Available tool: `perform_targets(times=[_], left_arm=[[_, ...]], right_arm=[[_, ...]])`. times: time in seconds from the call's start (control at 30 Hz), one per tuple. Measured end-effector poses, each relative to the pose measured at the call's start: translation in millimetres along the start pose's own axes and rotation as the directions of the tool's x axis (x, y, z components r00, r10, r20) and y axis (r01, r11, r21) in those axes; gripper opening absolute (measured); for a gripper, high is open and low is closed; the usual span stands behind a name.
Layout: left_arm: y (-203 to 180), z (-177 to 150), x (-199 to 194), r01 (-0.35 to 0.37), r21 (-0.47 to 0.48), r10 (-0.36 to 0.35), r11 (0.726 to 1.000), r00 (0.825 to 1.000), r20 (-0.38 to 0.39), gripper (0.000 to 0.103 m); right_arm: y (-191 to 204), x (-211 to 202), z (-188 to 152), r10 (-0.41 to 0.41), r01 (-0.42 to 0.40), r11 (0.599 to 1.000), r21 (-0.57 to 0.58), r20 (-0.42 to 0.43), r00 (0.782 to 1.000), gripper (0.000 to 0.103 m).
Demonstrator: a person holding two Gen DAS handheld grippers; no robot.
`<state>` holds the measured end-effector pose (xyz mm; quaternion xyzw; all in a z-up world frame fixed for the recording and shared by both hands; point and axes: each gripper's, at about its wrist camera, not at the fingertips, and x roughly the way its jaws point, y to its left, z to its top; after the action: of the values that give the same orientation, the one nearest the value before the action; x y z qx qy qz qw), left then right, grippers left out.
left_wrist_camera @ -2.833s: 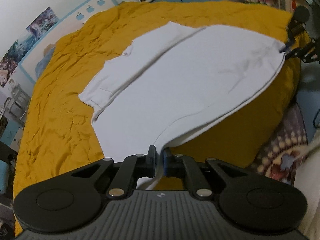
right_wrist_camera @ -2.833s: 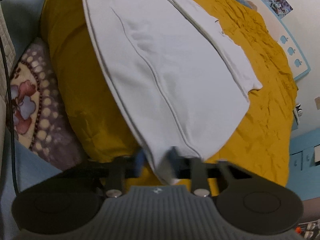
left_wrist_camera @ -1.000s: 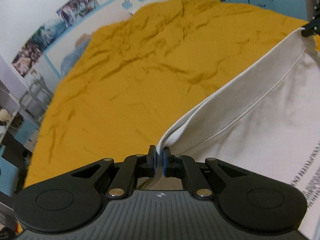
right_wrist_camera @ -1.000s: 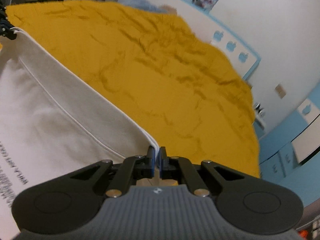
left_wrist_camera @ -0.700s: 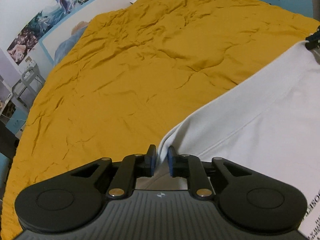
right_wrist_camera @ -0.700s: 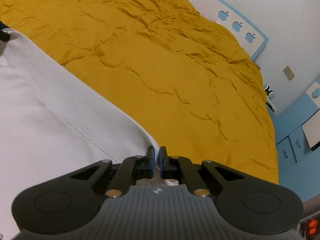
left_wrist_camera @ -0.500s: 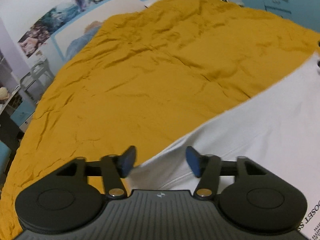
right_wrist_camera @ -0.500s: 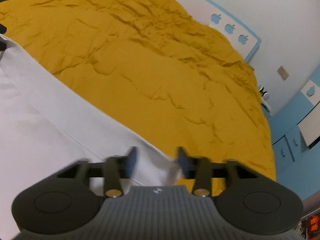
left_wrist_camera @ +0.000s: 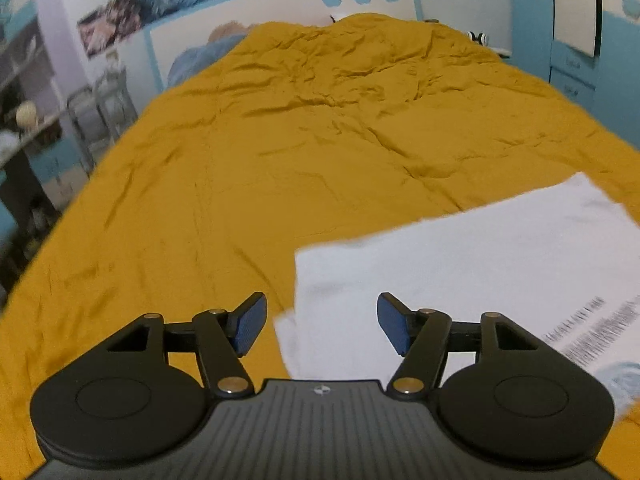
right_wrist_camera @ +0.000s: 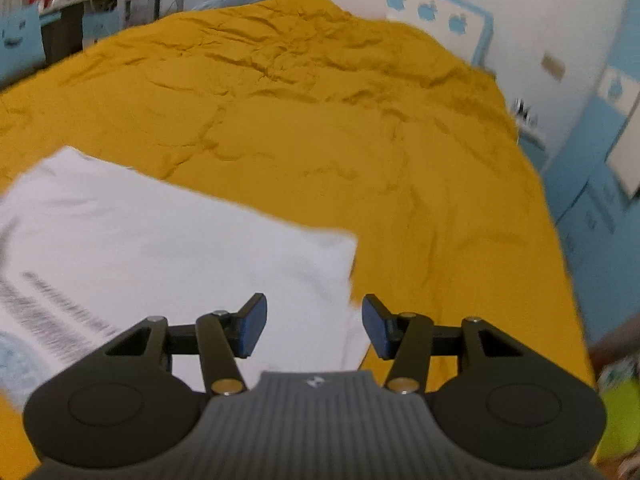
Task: Fold small clothes
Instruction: 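Open both tools and release the folded hem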
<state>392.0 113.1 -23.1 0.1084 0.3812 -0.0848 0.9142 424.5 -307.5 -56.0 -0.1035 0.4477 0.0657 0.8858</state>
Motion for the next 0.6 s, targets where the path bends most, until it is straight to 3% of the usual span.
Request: perform_targets(times=[0.1, 0.23, 0.33, 0.43, 0.57, 0.6], left_arm=[[7.9, -25.0, -22.4, 0.036, -0.056, -0.036, 0.998, 0.999, -0.002, 0.083], [19.3, -61.2, -26.0, 0.054, -0.169, -0.064, 0.984, 0.997, -0.051, 0.083], [30.6, -91.3, -18.5, 0.069, -0.298, -0.103, 0.952, 0.99, -0.1, 0.083], [41.3, -118.1, -12.2, 0.111, -0.433, -0.169, 0.895, 0.981, -0.097, 0.083], [55.8, -143.2, 3.5, 0.179, -0.62, -0.275, 0.764, 0.959, -0.061, 0.074], [57.6, -147.0, 6.5, 0.184, -0.643, -0.283, 0.743, 0.958, -0.052, 0.071]], right_arm=[[-3.4, -23.2, -29.0, 0.052, -0.048, 0.994, 0.096, -0.04, 0.998, 0.05], [-12.8, -37.6, -75.7, 0.127, -0.102, 0.96, 0.263, -0.08, 0.989, 0.055], [-23.3, -36.2, -112.3, 0.132, -0.088, 0.928, 0.363, -0.1, 0.986, 0.055], [-42.9, -32.2, -146.8, 0.17, -0.099, 0.85, 0.518, -0.093, 0.981, 0.056], [-64.4, -24.1, -178.2, 0.247, -0.161, 0.709, 0.686, -0.028, 0.968, 0.055], [-66.5, -21.5, -184.5, 0.267, -0.182, 0.672, 0.718, -0.005, 0.964, 0.055]])
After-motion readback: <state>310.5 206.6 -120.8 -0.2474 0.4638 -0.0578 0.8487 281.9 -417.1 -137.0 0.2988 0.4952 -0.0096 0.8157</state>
